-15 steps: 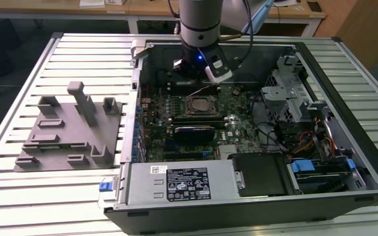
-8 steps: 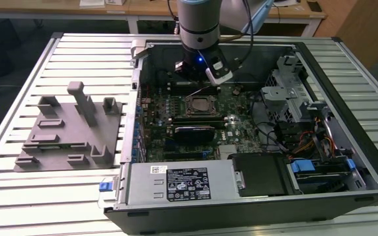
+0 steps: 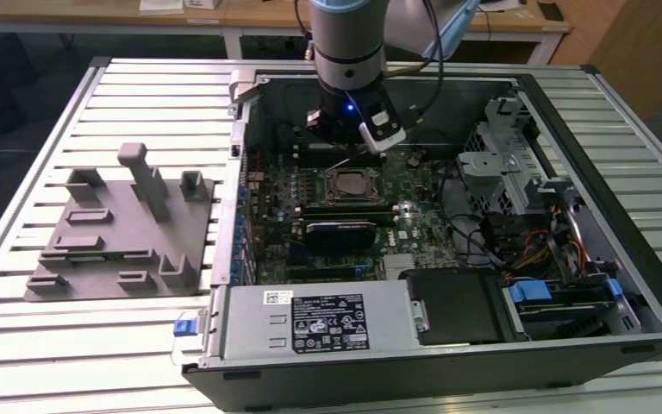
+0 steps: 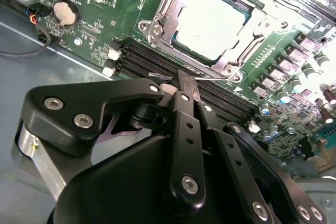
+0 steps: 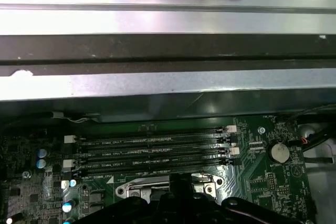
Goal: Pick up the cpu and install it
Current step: 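Install the first cpu locking lever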
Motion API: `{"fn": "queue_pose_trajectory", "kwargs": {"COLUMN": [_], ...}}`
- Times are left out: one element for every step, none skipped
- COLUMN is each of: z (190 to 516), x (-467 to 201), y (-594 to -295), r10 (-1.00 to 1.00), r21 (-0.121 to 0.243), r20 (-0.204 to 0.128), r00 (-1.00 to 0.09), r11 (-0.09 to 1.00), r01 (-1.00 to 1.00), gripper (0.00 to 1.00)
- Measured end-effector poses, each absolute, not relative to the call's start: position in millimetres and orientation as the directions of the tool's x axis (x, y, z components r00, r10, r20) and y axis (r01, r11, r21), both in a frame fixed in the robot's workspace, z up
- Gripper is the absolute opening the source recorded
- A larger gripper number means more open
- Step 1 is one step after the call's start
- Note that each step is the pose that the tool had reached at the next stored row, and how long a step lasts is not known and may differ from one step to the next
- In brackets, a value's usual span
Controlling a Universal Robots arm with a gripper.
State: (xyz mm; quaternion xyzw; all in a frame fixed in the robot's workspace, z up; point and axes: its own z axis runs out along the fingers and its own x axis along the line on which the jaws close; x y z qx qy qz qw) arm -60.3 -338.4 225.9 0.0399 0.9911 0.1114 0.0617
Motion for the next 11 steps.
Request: {"fn": "queue_pose_trajectory", "kwargs": {"z": [225.3,224.7,224.1,223.7,223.3,222.8,222.3,221.6,220.8,220.0,219.1], "x": [-60.2,-60.2,-60.2,-60.2,-60.2,-60.1,-60.0,-60.0,-60.0,-59.9,-59.9], "y": [-338.2,-337.9,-337.5,-337.0,-336.4,-335.6,-334.9,-334.0,-333.1,-332.4,-331.7], "r10": [0.100,0.108,0.115,0.122,0.128,0.134,0.138,0.143,0.147,0.151,0.154], "r21": [0.226,0.226,0.226,0.226,0.225,0.225,0.225,0.225,0.225,0.225,0.225], "r20": [-0.113,-0.113,-0.114,-0.113,-0.113,-0.114,-0.114,-0.113,-0.113,-0.114,-0.114], "r00": [-0.988,-0.988,-0.987,-0.986,-0.985,-0.985,-0.984,-0.983,-0.983,-0.982,-0.982], "r11": [0.971,0.971,0.970,0.970,0.969,0.969,0.968,0.968,0.967,0.967,0.966], "r01": [0.072,0.080,0.087,0.094,0.100,0.106,0.110,0.115,0.119,0.122,0.125], "gripper": [0.11,0.11,0.11,0.11,0.11,0.11,0.11,0.11,0.11,0.11,0.11]}}
